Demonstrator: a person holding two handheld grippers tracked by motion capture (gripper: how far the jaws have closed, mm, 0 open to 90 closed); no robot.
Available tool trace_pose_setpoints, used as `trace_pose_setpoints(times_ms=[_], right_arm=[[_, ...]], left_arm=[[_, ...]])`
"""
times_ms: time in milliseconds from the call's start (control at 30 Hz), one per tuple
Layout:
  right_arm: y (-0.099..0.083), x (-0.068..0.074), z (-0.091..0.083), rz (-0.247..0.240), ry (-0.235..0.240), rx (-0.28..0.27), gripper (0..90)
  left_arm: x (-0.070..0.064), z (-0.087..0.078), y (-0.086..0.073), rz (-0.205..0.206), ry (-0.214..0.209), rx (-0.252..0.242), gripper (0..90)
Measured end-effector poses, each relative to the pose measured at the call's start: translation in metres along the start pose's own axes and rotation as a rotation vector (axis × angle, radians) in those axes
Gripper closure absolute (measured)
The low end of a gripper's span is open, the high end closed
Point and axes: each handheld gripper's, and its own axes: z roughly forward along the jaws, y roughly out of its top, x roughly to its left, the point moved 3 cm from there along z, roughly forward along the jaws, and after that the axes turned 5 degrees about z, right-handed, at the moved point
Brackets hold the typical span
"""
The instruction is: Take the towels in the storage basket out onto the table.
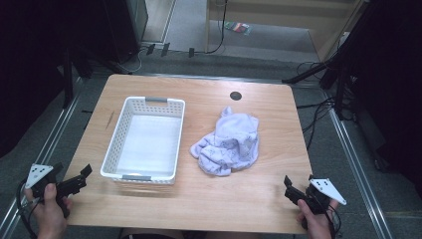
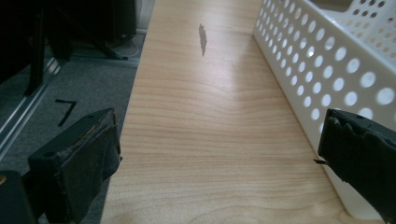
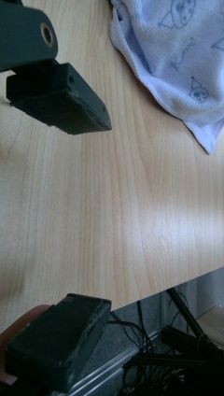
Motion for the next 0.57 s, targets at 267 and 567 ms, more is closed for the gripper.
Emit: trace_pose_setpoints(times_ms=[267, 567], right_arm=[[-0.0002, 0.0016, 0.0005, -0.02, 0.003, 0.005, 12.6], [-0.0002, 0.0013, 0.0003, -0.015, -0.003, 0.003, 12.6]], left_arm=[[0.0028, 0.0058, -0.0017, -0.024, 0.023, 0.034, 0.0], [0.0013, 0.0072, -0.0022, -0.017, 0.03, 0.05, 0.0]])
